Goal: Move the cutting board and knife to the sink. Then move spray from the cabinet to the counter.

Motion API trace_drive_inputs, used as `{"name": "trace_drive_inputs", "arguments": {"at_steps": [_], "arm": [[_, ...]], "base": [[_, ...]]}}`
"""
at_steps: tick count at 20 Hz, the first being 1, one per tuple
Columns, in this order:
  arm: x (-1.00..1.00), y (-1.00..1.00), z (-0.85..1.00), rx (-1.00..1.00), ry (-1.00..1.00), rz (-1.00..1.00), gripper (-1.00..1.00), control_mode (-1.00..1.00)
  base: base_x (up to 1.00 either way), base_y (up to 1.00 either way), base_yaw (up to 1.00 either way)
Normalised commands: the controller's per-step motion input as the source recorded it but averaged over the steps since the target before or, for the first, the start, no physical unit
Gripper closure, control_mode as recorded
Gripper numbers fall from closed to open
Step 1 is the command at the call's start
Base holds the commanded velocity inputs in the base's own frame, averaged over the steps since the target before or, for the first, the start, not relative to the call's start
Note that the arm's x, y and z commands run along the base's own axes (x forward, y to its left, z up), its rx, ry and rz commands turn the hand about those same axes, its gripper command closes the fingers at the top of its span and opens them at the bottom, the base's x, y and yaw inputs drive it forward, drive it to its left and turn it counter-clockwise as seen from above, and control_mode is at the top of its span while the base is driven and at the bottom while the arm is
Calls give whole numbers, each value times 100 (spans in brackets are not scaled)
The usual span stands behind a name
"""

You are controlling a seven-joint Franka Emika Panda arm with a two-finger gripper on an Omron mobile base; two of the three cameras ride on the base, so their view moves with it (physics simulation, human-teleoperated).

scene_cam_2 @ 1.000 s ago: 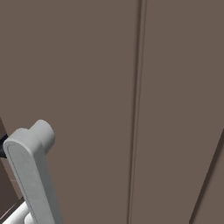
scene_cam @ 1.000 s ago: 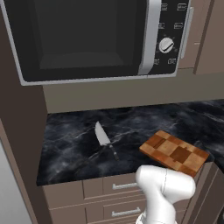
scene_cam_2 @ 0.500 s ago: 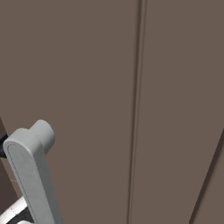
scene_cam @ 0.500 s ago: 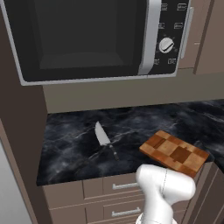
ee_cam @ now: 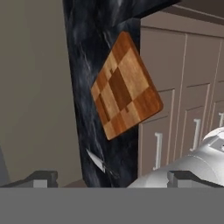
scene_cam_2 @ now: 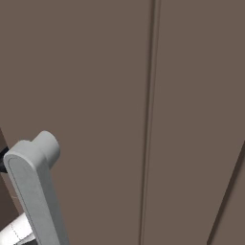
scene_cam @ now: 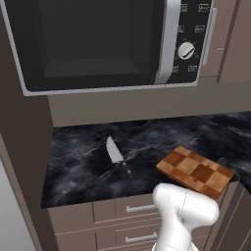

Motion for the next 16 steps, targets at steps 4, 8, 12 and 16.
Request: {"name": "trace_drive_inputs", "arguments": {"at_steps": [4, 8, 12, 16], "arm": [[0, 12, -10, 0, -4, 0, -100, -100], [3, 17, -12, 0, 0, 0, -100, -100], [11, 11, -13, 0, 0, 0, -100, -100], [15, 5, -17, 0, 0, 0, -100, -100]], "base": [[0, 0, 0], [0, 0, 0], [0, 0, 0], [0, 0, 0]]}}
